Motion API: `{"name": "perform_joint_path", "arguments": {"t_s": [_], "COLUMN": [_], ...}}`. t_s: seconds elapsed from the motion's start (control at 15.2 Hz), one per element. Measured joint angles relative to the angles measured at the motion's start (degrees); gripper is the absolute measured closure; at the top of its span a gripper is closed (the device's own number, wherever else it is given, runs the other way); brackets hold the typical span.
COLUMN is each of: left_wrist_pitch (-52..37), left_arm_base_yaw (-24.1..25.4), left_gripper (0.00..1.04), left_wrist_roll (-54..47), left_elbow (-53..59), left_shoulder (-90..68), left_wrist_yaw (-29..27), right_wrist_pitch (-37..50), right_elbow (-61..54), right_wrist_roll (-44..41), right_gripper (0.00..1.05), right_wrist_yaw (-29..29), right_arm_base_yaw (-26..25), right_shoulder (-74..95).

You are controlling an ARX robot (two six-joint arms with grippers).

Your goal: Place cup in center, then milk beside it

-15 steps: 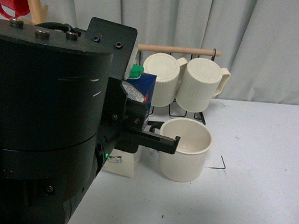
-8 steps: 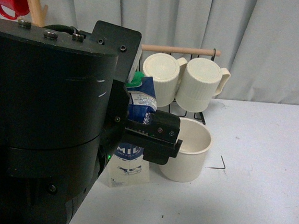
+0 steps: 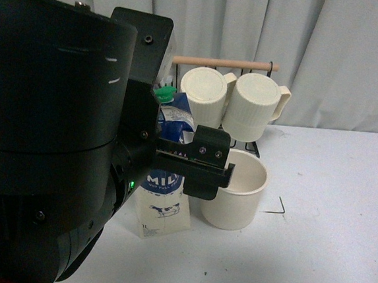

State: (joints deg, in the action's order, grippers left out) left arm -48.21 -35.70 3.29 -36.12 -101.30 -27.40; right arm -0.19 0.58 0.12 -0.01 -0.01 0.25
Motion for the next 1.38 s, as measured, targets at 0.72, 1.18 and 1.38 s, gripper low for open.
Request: {"name": "perform_joint_path", "arguments": {"t_s": [0.72,1.18,1.38], "left_wrist_pitch": [0.2,30.2,31.1], "left_arm_base_yaw": [-1.3,5.3,12.4], "left_gripper": [0.07,0.07,0.38], "left_wrist_roll": [2.5,7.0,0.1], "left_elbow": [6.2,21.9,24.5], "left_shoulder": [5.4,58.2,73.8], "left_wrist_yaw": [1.8,10.2,3.6], "right_wrist_pitch": [0.0,0.0,-0.1], "right_elbow": [0.0,0.0,0.0], "right_wrist_roll": [0.0,0.0,0.0], "right_gripper": [0.06,0.06,0.06], "right_wrist_yaw": [0.0,0.0,0.0], "right_arm_base_yaw": [0.0,0.0,0.0], "right_shoulder": [0.0,0.0,0.0]}}
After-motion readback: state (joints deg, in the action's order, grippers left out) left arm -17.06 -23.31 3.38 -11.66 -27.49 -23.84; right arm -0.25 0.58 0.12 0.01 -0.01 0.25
